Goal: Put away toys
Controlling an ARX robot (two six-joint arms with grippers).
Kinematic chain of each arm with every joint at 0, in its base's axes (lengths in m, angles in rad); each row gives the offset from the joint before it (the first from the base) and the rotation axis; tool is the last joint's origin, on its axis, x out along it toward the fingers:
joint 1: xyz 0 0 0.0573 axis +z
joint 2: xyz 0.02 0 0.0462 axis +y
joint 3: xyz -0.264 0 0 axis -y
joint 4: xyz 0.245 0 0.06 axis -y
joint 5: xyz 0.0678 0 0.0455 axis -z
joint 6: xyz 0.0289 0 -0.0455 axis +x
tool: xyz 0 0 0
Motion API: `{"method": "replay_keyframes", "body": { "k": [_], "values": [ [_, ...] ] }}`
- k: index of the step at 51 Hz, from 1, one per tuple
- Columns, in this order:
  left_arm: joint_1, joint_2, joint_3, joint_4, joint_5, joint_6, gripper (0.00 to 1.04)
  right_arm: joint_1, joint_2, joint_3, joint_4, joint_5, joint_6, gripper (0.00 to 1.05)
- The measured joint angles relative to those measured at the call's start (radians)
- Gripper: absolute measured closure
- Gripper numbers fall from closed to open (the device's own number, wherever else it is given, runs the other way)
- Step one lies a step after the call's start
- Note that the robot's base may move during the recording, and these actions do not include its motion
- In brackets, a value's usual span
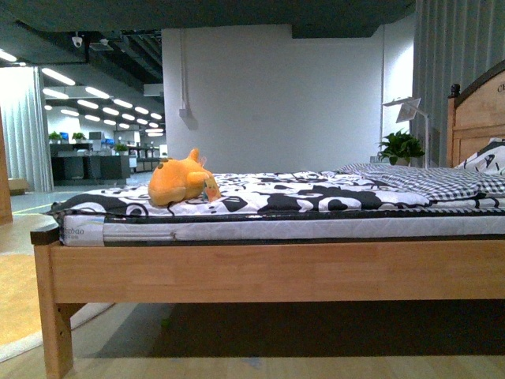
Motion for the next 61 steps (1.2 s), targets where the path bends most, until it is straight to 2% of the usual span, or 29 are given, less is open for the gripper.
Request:
{"method": "replay_keyframes", "body": {
  "k": [61],
  "values": [
    [0.0, 0.0, 0.0, 0.0, 0.002, 0.0, 0.06, 0.0, 0.0, 0.0, 0.0, 0.002, 0.0, 0.06]
  ]
}}
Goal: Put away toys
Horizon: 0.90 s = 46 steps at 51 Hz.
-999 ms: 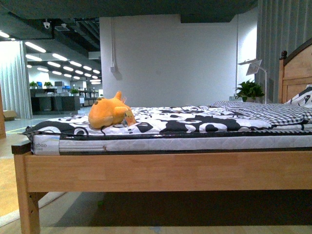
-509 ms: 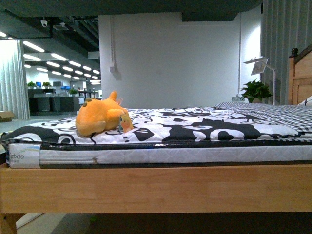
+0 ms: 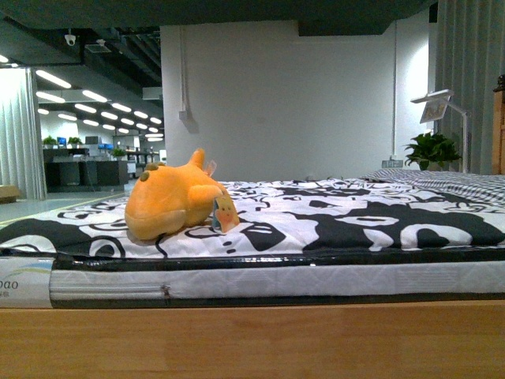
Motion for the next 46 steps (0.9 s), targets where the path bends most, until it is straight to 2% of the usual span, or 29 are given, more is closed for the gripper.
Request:
{"method": "replay_keyframes", "body": {
  "k": [46],
  "values": [
    [-0.003, -0.002, 0.0, -0.001, -0.003, 0.0, 0.06, 0.0, 0.0, 0.0, 0.0, -0.005, 0.0, 0.06]
  ]
}}
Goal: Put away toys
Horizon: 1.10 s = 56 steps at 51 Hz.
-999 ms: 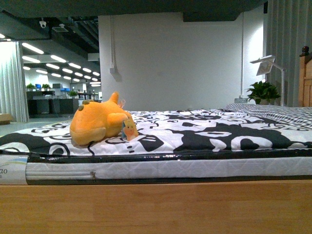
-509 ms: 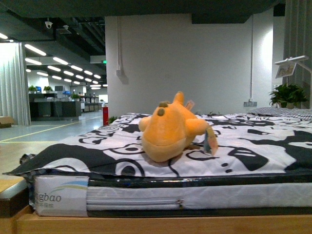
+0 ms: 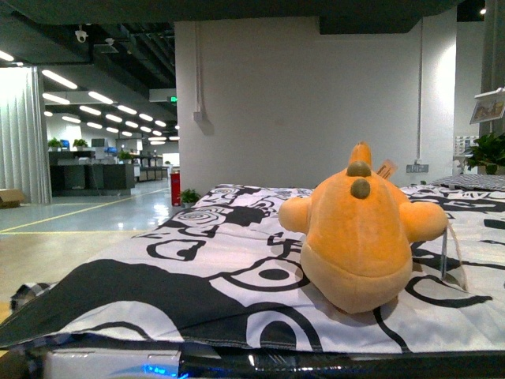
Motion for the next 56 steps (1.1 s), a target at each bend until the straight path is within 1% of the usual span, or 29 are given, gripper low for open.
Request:
{"method": "replay_keyframes", "body": {
  "k": [22, 23, 24, 26, 27, 29, 30, 33, 39, 46, 53, 56],
  "values": [
    [0.0, 0.0, 0.0, 0.0, 0.0, 0.0, 0.06, -0.003, 0.002, 0.0, -0.001, -0.008, 0.003, 0.06],
    [0.0, 0.0, 0.0, 0.0, 0.0, 0.0, 0.06, -0.019, 0.01, 0.003, -0.012, -0.072, 0.021, 0.06],
    [0.0, 0.0, 0.0, 0.0, 0.0, 0.0, 0.06, -0.031, 0.014, 0.005, -0.018, -0.104, 0.026, 0.06],
    [0.0, 0.0, 0.0, 0.0, 0.0, 0.0, 0.06, -0.086, 0.049, 0.006, -0.017, -0.237, 0.053, 0.06],
    [0.0, 0.0, 0.0, 0.0, 0.0, 0.0, 0.06, -0.099, 0.06, 0.006, -0.011, -0.268, 0.059, 0.06],
    [0.0, 0.0, 0.0, 0.0, 0.0, 0.0, 0.06, -0.145, 0.108, 0.008, 0.027, -0.36, 0.082, 0.06],
    [0.0, 0.0, 0.0, 0.0, 0.0, 0.0, 0.06, -0.166, 0.135, 0.012, 0.056, -0.392, 0.095, 0.06],
    [0.0, 0.0, 0.0, 0.0, 0.0, 0.0, 0.06, -0.193, 0.19, 0.03, 0.119, -0.418, 0.108, 0.06],
    [0.0, 0.0, 0.0, 0.0, 0.0, 0.0, 0.06, -0.217, 0.312, 0.09, 0.245, -0.431, 0.123, 0.06],
    [0.0, 0.0, 0.0, 0.0, 0.0, 0.0, 0.06, -0.201, 0.458, 0.171, 0.378, -0.41, 0.124, 0.06],
    [0.0, 0.0, 0.0, 0.0, 0.0, 0.0, 0.06, -0.147, 0.599, 0.275, 0.467, -0.356, 0.125, 0.06],
    [0.0, 0.0, 0.0, 0.0, 0.0, 0.0, 0.06, -0.093, 0.667, 0.338, 0.494, -0.315, 0.124, 0.06]
  ]
}}
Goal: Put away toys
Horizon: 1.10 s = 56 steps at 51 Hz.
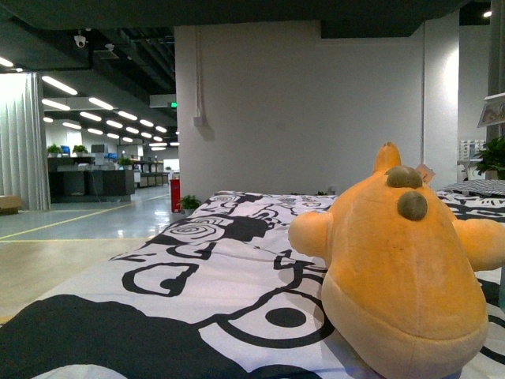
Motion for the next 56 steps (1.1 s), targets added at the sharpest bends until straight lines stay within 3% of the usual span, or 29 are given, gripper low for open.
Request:
{"method": "replay_keyframes", "body": {
  "k": [14, 26, 45, 56],
  "values": [
    [0.0, 0.0, 0.0, 0.0, 0.0, 0.0, 0.06, 0.228, 0.216, 0.19, 0.043, 0.231, -0.067, 0.06],
    [0.0, 0.0, 0.0, 0.0, 0.0, 0.0, 0.06, 0.381, 0.412, 0.336, 0.065, 0.371, -0.128, 0.06],
    [0.0, 0.0, 0.0, 0.0, 0.0, 0.0, 0.06, 0.442, 0.62, 0.436, 0.073, 0.481, -0.169, 0.06],
    [0.0, 0.0, 0.0, 0.0, 0.0, 0.0, 0.06, 0.443, 0.633, 0.431, 0.074, 0.483, -0.16, 0.06]
  ]
}}
